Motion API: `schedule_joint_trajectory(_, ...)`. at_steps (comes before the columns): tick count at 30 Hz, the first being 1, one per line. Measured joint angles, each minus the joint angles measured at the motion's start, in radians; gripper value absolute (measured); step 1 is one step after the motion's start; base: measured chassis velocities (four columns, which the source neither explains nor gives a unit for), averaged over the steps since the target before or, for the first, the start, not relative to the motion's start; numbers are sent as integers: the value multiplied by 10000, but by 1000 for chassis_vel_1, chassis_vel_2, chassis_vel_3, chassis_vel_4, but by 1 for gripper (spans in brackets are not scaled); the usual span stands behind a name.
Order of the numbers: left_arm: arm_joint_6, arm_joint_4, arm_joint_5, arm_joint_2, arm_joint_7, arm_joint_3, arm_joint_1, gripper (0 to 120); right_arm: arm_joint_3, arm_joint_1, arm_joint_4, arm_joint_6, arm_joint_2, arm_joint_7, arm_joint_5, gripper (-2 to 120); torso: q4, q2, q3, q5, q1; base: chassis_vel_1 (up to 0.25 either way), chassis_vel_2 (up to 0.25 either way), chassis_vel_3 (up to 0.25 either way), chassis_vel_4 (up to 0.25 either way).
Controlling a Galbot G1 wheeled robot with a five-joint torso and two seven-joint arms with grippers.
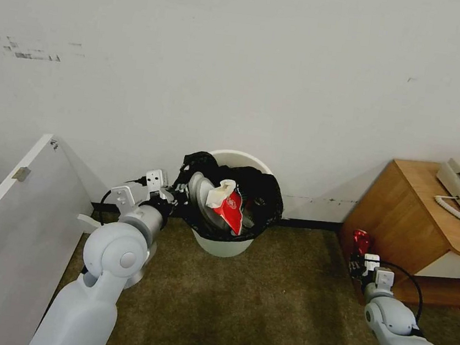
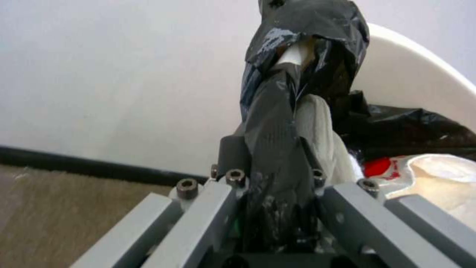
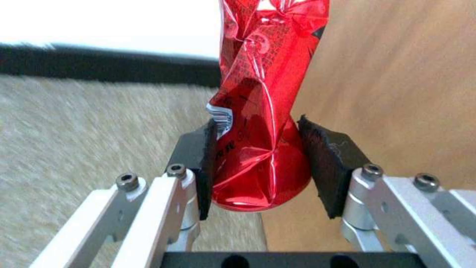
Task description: Pick up the trash bin, then pick up the garbage from the floor and place it into the trash bin.
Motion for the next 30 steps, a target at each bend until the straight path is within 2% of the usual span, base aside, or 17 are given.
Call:
schedule_joint_trajectory(2,74,-28,-78,1,-125,-7,16,4,12,-84,222,13,-27,9,-38,39,0,0,0,1,0,0,0,0,0)
schedule_joint_trajectory(6,421,-149,-633,5,-822,-41,71,4,54,-370,1312,26,-102,44,-136,39,-1,-1,1,1,0,0,0,0,0)
schedule_joint_trajectory(16,649,-232,-1010,22,-1243,-95,113,4,141,-674,3253,12,-223,82,-203,39,-1,0,2,1,0,0,0,0,0)
schedule_joint_trajectory(18,734,-238,-1130,22,-1380,-102,128,4,211,-760,4126,-17,-302,94,-165,39,0,0,1,2,0,0,0,0,0)
schedule_joint_trajectory(30,768,-197,-1462,17,-1566,-70,126,4,316,-867,5965,165,-611,-158,2,39,-2,0,2,4,0,0,0,0,0)
